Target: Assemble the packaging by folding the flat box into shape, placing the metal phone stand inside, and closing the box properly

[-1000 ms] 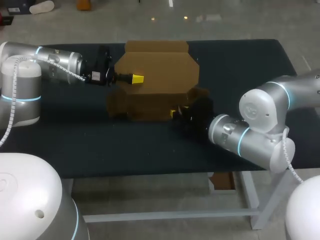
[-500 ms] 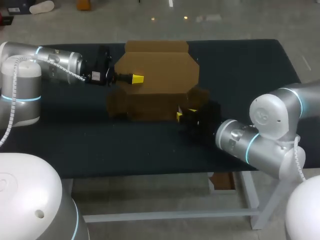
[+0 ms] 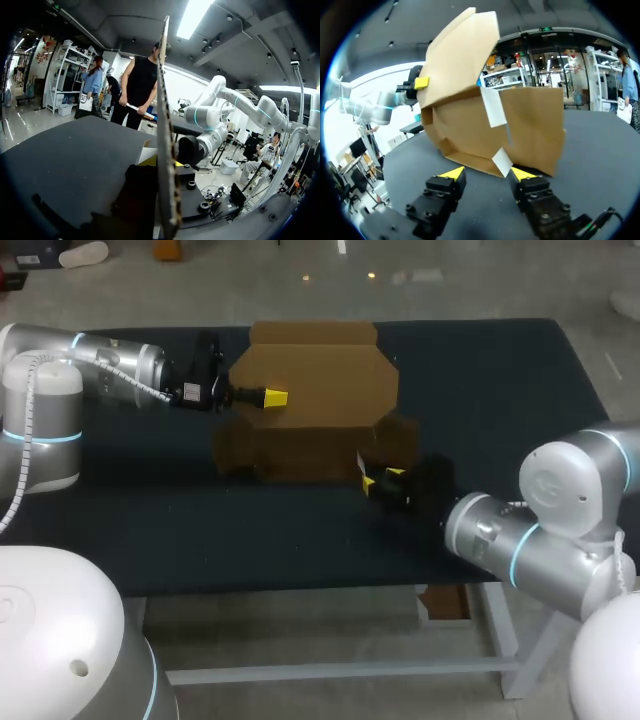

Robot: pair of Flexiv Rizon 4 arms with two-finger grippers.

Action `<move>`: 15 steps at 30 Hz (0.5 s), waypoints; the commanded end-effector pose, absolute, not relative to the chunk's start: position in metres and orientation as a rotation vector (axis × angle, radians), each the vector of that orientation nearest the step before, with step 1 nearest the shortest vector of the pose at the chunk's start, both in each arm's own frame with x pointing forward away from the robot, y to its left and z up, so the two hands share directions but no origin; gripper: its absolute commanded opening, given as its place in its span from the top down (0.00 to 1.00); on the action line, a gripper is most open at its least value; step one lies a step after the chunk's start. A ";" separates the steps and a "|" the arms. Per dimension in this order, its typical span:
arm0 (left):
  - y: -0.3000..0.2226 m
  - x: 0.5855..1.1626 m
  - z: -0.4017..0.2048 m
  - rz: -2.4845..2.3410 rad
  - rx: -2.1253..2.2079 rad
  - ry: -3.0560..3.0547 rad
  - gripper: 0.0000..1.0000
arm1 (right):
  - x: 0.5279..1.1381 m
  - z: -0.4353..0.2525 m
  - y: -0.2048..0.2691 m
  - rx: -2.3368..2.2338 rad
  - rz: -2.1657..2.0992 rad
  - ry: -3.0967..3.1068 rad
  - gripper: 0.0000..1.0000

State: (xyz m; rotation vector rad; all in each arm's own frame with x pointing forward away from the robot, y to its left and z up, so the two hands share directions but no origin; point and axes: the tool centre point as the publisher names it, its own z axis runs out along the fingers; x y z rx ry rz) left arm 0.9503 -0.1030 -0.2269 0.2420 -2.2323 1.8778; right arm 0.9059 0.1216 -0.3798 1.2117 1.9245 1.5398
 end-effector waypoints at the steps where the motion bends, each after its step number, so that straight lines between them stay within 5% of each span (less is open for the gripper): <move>1: -0.103 0.950 -0.229 1.877 0.241 -2.232 1.00 | 0.885 -0.368 0.107 1.207 1.535 1.910 0.43; 15: -0.103 0.950 -0.229 1.877 0.241 -2.232 1.00 | 0.873 -0.365 0.080 1.203 1.530 1.877 0.47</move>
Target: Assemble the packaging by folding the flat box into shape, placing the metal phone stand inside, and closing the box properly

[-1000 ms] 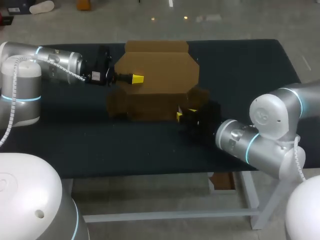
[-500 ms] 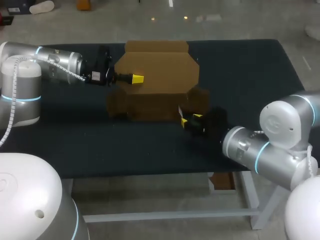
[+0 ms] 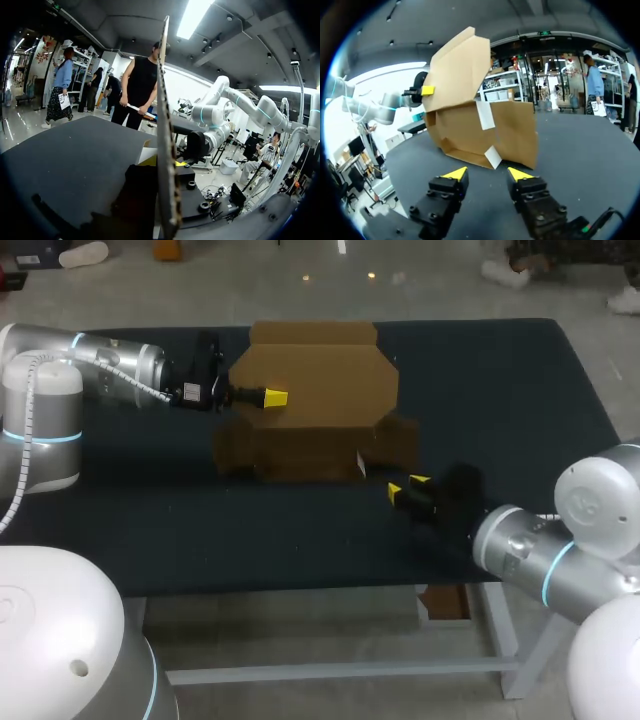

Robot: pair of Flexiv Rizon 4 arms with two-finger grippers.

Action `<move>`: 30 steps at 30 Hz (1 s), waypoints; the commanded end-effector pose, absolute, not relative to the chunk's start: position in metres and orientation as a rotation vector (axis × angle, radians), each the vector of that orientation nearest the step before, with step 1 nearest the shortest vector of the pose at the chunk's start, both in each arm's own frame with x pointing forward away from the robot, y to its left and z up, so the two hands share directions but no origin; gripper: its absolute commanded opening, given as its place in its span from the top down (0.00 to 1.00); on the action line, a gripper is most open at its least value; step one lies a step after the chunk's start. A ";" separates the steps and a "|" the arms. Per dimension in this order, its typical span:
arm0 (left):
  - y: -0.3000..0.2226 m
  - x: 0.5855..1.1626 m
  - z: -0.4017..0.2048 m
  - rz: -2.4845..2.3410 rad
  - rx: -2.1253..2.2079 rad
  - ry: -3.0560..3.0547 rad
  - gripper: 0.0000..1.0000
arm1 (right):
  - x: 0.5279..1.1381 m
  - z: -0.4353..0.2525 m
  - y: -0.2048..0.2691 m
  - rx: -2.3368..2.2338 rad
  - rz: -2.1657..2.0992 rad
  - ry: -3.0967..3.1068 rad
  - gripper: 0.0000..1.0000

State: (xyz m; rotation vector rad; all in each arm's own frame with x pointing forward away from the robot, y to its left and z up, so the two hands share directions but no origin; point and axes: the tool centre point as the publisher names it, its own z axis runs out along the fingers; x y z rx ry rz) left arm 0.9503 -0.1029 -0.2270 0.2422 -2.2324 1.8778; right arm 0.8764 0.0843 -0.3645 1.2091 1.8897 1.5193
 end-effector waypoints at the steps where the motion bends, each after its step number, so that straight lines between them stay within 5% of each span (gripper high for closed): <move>1: -0.103 0.950 -0.229 1.877 0.241 -2.232 1.00 | 0.873 -0.365 0.080 1.202 1.532 1.875 0.47; 14: -0.103 0.950 -0.229 1.877 0.241 -2.232 1.00 | 0.875 -0.359 0.073 1.176 1.542 1.855 0.53; 16: -0.103 0.950 -0.229 1.877 0.241 -2.232 1.00 | 0.875 -0.357 0.072 1.163 1.541 1.855 0.69; 17: -0.103 0.950 -0.229 1.877 0.241 -2.232 1.00 | 0.875 -0.356 0.071 1.160 1.541 1.854 0.90; 18: -0.103 0.950 -0.229 1.877 0.241 -2.232 1.00 | 0.874 -0.356 0.071 1.153 1.540 1.857 1.00; 30: -0.106 0.954 -0.228 1.874 0.239 -2.246 1.00 | 0.866 -0.352 0.060 1.114 1.520 1.877 1.00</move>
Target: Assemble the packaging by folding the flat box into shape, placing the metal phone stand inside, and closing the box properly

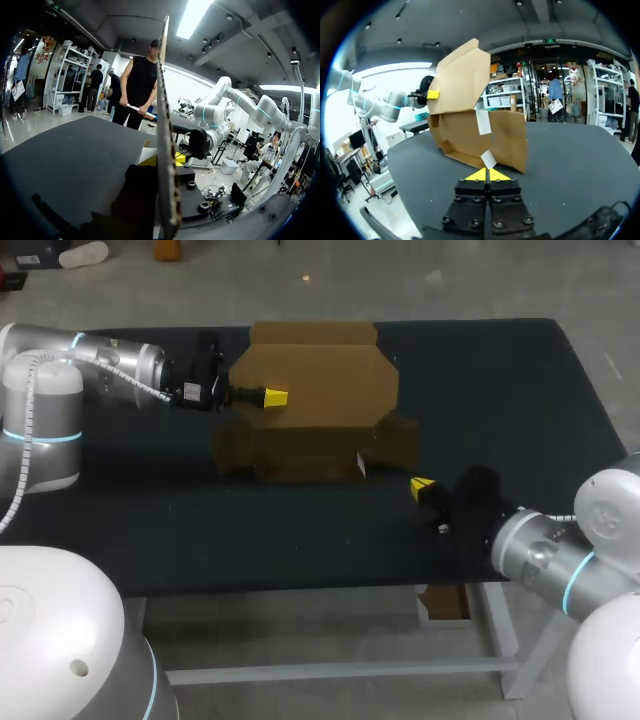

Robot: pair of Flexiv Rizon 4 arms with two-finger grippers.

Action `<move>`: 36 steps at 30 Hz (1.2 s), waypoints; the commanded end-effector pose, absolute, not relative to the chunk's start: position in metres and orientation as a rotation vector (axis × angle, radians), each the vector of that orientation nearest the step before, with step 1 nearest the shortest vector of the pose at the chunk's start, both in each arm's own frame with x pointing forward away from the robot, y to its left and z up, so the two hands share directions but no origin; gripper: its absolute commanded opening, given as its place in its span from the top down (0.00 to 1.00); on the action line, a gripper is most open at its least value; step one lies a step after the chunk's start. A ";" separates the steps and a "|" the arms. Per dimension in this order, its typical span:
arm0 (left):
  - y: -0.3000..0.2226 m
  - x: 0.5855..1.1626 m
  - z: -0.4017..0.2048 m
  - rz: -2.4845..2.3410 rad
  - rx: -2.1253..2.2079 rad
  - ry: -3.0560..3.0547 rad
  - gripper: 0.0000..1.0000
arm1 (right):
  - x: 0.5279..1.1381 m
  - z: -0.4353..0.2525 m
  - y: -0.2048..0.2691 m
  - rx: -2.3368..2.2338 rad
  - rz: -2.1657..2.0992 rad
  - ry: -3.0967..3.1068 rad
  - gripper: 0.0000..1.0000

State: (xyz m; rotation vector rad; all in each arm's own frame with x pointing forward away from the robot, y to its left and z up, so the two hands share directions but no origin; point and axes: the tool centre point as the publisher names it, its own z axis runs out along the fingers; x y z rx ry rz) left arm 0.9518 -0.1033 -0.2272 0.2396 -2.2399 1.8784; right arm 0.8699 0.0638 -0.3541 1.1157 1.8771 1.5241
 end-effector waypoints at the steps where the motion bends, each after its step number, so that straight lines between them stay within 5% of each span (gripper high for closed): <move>1: -0.106 0.954 -0.228 1.874 0.239 -2.246 1.00 | 0.866 -0.351 0.060 1.113 1.519 1.878 1.00; 36: -0.102 0.956 -0.238 1.929 0.266 -2.248 1.00 | 0.868 -0.349 0.060 1.093 1.503 1.915 1.00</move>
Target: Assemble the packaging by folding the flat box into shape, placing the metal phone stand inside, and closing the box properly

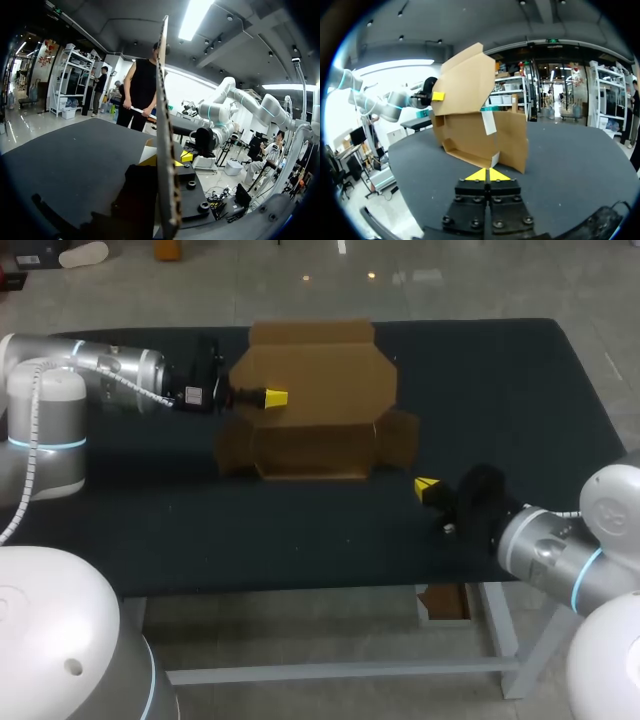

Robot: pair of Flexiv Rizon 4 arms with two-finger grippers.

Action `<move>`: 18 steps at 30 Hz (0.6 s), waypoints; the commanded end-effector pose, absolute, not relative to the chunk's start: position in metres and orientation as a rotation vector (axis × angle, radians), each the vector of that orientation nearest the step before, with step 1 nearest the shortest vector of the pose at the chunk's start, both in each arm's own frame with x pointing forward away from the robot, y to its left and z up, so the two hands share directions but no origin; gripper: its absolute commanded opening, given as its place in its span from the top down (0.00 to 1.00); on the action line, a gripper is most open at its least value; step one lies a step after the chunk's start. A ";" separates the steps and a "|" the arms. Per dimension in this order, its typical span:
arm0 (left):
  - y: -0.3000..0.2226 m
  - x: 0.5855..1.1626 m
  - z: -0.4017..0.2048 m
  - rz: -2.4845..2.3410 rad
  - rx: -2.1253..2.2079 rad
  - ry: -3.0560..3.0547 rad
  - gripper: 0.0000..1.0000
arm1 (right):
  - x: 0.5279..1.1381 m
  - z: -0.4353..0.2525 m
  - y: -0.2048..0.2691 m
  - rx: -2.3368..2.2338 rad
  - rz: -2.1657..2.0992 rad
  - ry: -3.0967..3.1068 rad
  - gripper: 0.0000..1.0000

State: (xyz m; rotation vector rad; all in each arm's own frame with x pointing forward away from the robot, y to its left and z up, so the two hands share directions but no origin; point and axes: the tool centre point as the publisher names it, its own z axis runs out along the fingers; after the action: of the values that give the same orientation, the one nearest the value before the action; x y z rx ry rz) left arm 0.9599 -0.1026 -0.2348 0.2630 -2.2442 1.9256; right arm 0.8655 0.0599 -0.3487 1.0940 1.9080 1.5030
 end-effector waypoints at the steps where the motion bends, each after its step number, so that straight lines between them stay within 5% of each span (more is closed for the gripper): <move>1: -0.102 0.955 -0.237 1.927 0.265 -2.252 1.00 | 0.868 -0.349 0.061 1.092 1.503 1.916 1.00; 18: -0.102 0.955 -0.237 1.909 0.274 -2.278 1.00 | 0.869 -0.351 0.062 1.100 1.504 1.922 1.00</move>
State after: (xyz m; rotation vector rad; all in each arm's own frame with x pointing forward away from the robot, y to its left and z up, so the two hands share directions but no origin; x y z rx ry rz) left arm 0.9557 -0.1032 -0.2338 0.2729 -2.2769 1.9084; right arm 0.8681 0.0618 -0.3504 1.1015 1.9217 1.5020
